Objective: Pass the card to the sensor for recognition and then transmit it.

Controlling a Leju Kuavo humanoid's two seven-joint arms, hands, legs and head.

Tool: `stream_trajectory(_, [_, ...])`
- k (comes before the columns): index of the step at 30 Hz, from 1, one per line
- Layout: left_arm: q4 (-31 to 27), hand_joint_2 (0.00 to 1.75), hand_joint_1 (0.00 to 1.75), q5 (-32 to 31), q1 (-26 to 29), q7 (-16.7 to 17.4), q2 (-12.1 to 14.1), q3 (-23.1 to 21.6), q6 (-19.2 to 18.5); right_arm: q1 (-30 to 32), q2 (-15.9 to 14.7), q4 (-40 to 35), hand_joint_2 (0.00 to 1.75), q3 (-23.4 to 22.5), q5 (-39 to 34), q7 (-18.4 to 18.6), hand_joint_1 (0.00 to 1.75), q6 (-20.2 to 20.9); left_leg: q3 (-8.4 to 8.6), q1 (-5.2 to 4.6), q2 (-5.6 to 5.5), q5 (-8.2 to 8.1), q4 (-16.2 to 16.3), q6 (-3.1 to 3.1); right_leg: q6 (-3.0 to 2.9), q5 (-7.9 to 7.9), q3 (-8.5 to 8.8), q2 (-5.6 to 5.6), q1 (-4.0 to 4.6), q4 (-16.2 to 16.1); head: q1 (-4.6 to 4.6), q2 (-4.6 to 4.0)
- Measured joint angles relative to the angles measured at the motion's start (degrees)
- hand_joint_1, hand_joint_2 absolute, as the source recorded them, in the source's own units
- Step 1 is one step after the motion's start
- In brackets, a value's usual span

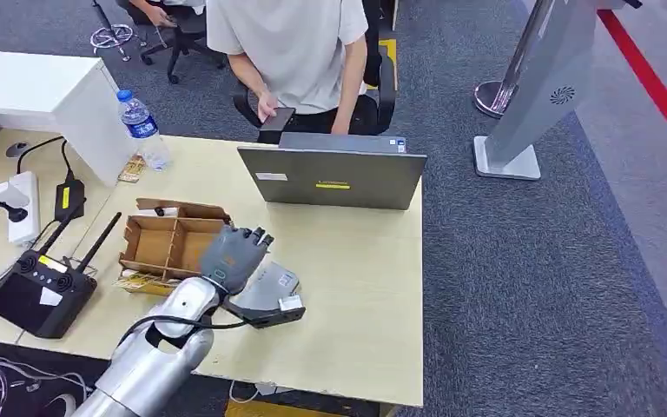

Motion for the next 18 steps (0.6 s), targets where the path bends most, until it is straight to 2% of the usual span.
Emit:
stream_trajectory(11, [6.2,1.75,1.75,-0.7,0.6,-0.5,-2.5,-3.6,-0.4,0.0,0.0,0.0,0.0,0.0,0.7,-0.2,0.0,0.1,-0.01,0.0,0.0,0.0,0.0,0.0,0.0,0.0,0.0,0.0,0.0,0.0,0.02,0.0])
stream_trajectory(18, [8.5,1.75,1.75,2.8,0.1,-0.7,-2.8,-4.4,-3.6,0.0,0.0,0.0,0.0,0.0,0.8,-0.1,0.0,0.2,0.0,0.0,-0.01,0.0,0.0,0.0,0.0,0.0,0.02,-0.01,0.0,0.0,0.0,0.0])
